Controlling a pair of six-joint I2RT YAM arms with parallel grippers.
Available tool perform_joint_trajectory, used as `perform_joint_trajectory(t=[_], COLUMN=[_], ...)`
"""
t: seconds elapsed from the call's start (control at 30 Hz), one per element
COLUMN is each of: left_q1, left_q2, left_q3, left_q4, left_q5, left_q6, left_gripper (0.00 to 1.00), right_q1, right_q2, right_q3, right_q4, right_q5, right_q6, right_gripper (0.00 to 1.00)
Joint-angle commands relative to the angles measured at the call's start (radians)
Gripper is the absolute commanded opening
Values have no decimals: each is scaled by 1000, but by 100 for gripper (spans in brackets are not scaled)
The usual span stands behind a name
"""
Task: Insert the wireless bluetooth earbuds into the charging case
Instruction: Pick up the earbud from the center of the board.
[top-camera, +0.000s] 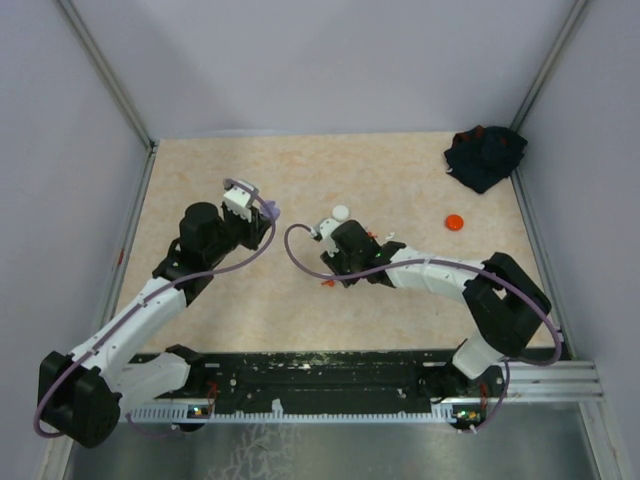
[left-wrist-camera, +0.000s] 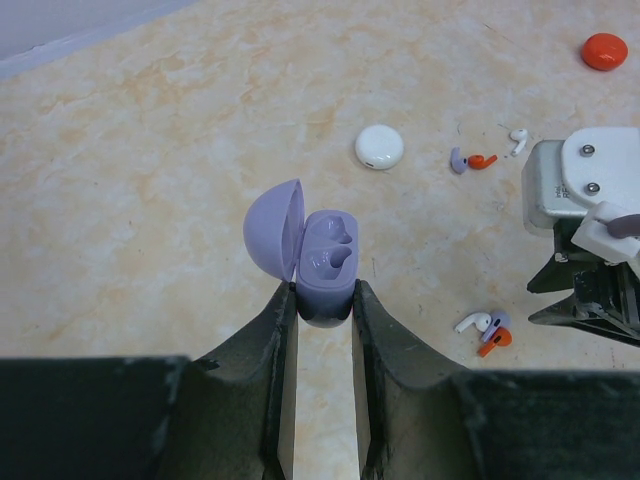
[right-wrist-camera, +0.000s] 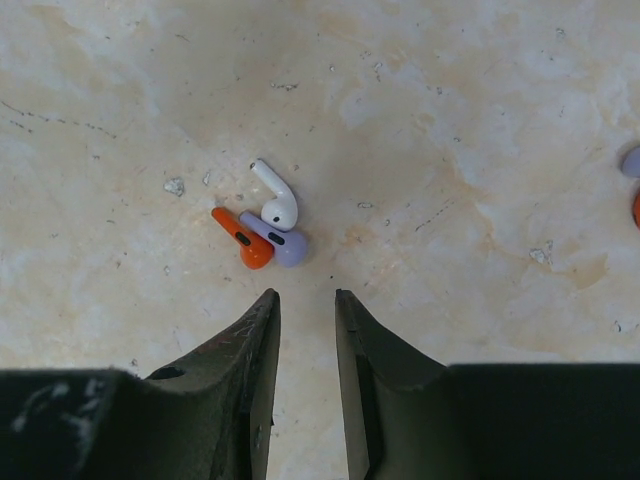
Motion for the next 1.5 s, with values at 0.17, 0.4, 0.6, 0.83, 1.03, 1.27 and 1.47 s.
perform_joint_trajectory(t=[0.17, 0.4, 0.6, 0.83, 1.03, 1.27, 1.47], left_q1=[15, 22, 24, 30, 34, 40, 47], left_q2=[-25, -22, -20, -17, -18, -21, -38], left_q3=[19, 19, 19, 18, 19, 18, 2], left_q4=[34, 37, 40, 44, 45, 49, 83], left_q5=[28, 46, 56, 74, 84, 93, 140], left_q6=[-21, -24, -26, -31, -35, -36, -34], left_gripper=[1, 1, 1, 1, 1, 1, 1], right_q1=[-4, -1, 4, 5, 6, 7, 6], right_q2=[57, 93, 142, 174, 176, 158, 110], right_q3=[4, 18, 34, 58, 69, 73, 60], right_q4=[80, 95, 98, 91, 92, 52, 4], right_q5=[1, -5, -28, -40, -48, -24, 9], right_q6=[-2, -13, -20, -31, -37, -45, -46], right_gripper=[28, 28, 30, 33, 34, 21, 12])
